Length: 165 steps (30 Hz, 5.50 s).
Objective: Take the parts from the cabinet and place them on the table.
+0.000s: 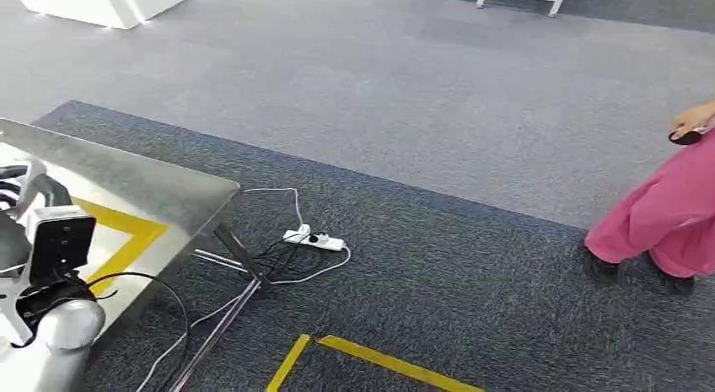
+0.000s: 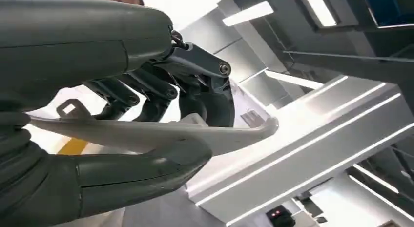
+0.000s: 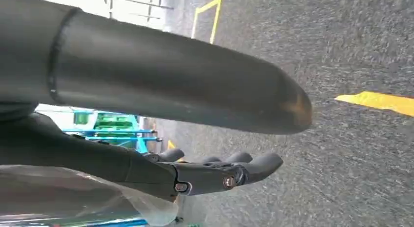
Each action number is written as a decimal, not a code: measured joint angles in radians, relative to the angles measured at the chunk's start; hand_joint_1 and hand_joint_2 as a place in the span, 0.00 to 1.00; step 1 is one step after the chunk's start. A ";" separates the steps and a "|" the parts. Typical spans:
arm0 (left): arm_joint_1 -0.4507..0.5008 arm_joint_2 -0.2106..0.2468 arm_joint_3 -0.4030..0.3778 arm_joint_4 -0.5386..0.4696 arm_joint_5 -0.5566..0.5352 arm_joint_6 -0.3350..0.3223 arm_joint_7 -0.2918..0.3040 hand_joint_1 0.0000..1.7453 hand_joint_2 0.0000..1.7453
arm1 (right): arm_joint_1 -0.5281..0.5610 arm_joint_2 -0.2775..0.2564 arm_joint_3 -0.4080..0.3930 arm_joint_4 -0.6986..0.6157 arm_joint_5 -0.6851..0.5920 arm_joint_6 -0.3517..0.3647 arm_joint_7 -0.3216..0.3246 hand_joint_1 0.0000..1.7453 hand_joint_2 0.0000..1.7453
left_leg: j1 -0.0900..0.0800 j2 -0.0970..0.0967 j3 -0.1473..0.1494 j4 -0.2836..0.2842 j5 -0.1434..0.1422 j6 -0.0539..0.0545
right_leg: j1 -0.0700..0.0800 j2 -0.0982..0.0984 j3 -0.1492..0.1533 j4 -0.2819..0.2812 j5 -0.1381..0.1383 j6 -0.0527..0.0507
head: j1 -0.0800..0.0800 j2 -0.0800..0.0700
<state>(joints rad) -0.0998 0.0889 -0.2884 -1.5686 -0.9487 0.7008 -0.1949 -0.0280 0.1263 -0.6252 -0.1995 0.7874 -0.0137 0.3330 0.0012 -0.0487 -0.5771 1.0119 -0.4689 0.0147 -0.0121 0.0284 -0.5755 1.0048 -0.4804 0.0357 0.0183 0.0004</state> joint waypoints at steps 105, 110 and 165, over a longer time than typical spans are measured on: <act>-0.170 -0.004 -0.099 0.163 0.030 -0.005 0.007 1.00 1.00 | 0.002 -0.002 -0.085 -0.005 0.015 -0.072 -0.065 0.00 0.00 | -0.008 0.113 -0.023 0.013 0.018 -0.012 | -0.005 -0.103 0.041 -0.009 -0.036 -0.024 | -0.015 0.000; -0.172 -0.004 -0.100 0.167 0.031 -0.008 0.007 1.00 1.00 | -0.005 -0.002 -0.099 -0.005 0.008 -0.082 -0.068 0.00 0.00 | -0.011 0.099 -0.022 -0.002 0.017 -0.009 | 0.006 -0.121 0.035 -0.012 -0.045 -0.031 | -0.013 0.000; -0.343 -0.011 -0.260 0.618 -0.216 -0.137 0.116 1.00 1.00 | -0.007 -0.002 -0.115 -0.005 0.093 -0.066 -0.043 0.00 0.00 | -0.012 0.100 -0.022 -0.001 0.015 0.004 | 0.005 -0.119 0.051 -0.027 -0.034 -0.004 | -0.014 0.000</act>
<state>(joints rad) -0.4424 0.0775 -0.5485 -0.9511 -1.1643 0.5634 -0.0785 -0.0353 0.1240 -0.7404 -0.2049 0.8805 -0.0797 0.2903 -0.0104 0.0513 -0.5995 1.0105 -0.4543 0.0184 -0.0072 -0.0903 -0.5246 0.9781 -0.5147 0.0314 0.0042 0.0004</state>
